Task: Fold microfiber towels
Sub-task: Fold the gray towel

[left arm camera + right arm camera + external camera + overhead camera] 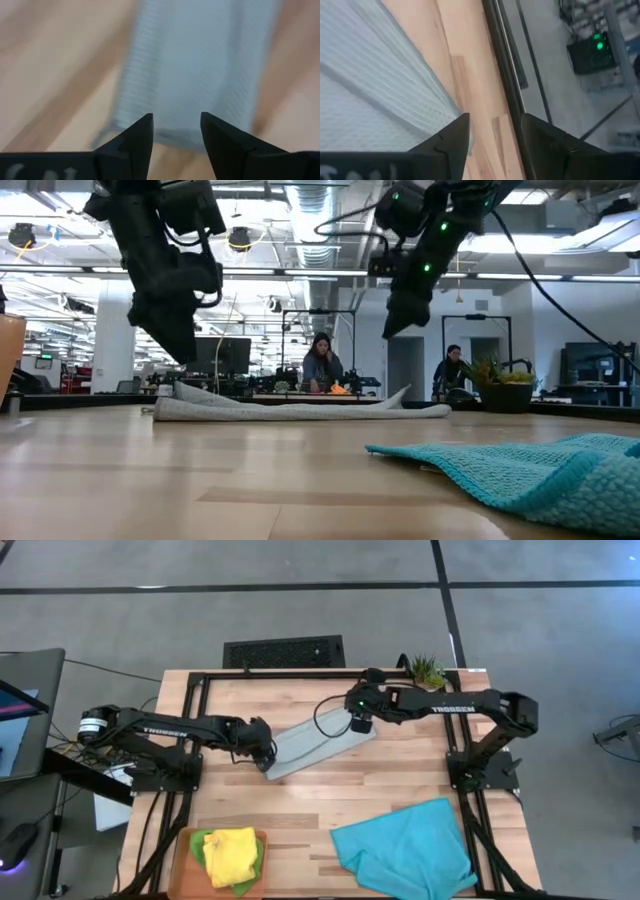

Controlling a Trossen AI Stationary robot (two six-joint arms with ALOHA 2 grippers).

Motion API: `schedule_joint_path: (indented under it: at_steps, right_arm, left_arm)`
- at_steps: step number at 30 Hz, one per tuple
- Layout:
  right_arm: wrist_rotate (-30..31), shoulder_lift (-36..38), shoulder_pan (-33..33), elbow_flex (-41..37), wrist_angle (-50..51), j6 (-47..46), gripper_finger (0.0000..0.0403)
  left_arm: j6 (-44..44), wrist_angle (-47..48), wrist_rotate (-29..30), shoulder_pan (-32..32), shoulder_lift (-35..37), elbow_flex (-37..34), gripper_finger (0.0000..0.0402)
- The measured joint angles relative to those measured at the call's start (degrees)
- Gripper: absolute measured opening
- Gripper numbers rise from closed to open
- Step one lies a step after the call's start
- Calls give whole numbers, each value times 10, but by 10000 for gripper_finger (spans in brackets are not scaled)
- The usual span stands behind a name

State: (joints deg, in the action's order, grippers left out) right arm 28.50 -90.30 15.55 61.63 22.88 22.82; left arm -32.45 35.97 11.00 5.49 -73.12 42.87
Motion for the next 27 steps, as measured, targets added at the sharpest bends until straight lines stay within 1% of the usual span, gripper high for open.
schedule_joint_path:
  at_steps: [3, 5, 9, 12, 19, 21, 24, 27]
  right_arm:
    - [-10, 18, -16, 0, 26, -3, 205]
    - [-36, 33, -24, 0, 51, -17, 203]
    - [-96, 48, -36, 0, 71, -54, 196]
    - [-106, 50, -44, 0, 71, -67, 191]
    - [-106, 50, -51, 0, 71, -68, 187]
    - [-106, 50, -51, 0, 72, -68, 188]
    - [-106, 50, -51, 0, 73, -68, 189]
    - [-106, 50, -50, 0, 76, -69, 187]
  left_arm:
    - [73, 1, -48, -18, -1, 0, 157]
    - [101, 1, -71, -33, -1, 0, 157]
    - [128, 1, -77, -67, -1, 0, 158]
    - [141, -8, -75, -92, -1, -1, 158]
    - [175, -152, -70, -154, -1, -62, 158]
    - [178, -177, -51, -168, -1, -73, 158]
    - [185, -208, 7, -185, -1, -85, 158]
    - [188, -204, 41, -191, -1, -95, 158]
